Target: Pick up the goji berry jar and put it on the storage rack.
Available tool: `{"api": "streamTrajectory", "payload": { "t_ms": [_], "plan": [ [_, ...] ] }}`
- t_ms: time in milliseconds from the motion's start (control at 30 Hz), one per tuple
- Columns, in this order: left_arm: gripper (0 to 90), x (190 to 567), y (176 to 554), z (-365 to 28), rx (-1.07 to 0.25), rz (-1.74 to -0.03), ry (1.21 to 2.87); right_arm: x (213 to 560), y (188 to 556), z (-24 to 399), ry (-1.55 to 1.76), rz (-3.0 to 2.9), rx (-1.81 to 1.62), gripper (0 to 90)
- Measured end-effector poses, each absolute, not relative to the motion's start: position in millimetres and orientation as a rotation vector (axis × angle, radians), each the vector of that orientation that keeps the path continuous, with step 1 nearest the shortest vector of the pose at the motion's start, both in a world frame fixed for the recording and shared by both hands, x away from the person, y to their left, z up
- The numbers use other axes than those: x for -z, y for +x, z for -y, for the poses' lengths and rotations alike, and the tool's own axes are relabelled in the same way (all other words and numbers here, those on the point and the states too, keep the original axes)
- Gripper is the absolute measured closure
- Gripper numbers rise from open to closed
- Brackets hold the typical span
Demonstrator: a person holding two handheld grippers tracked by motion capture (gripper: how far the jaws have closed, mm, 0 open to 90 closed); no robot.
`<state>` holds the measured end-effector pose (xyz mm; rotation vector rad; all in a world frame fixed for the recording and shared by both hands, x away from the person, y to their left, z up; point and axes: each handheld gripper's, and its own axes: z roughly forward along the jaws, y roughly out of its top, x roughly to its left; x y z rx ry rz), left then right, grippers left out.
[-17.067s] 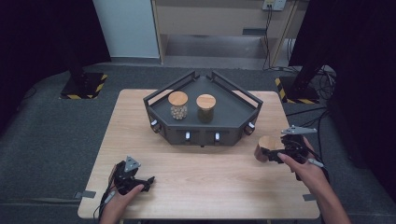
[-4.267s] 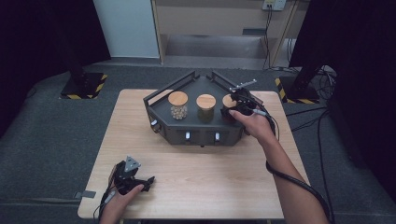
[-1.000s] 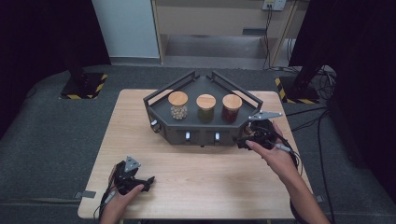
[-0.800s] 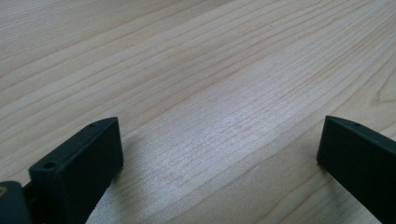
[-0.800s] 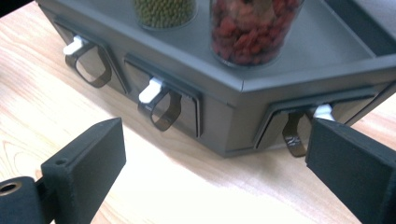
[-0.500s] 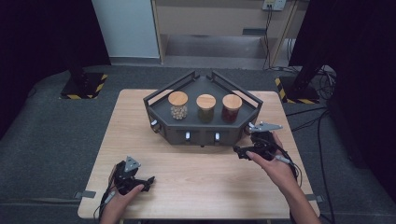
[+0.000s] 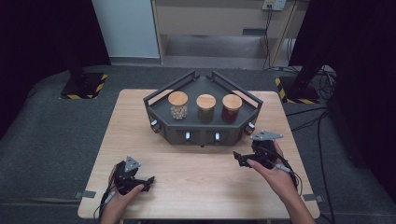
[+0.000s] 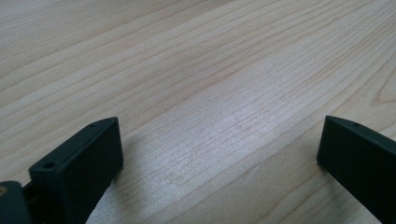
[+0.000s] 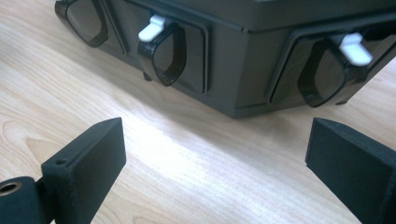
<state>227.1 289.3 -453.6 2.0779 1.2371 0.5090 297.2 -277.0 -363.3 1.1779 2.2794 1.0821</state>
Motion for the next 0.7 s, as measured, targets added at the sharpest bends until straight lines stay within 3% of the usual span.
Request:
{"api": "streamTrajectory", "payload": {
  "t_ms": [700],
  "plan": [
    [0.0,454,227,-289,-0.509,-1.237,2.078,409,279,256,1.164,-2.366,-1.041,5.4]
  ]
}}
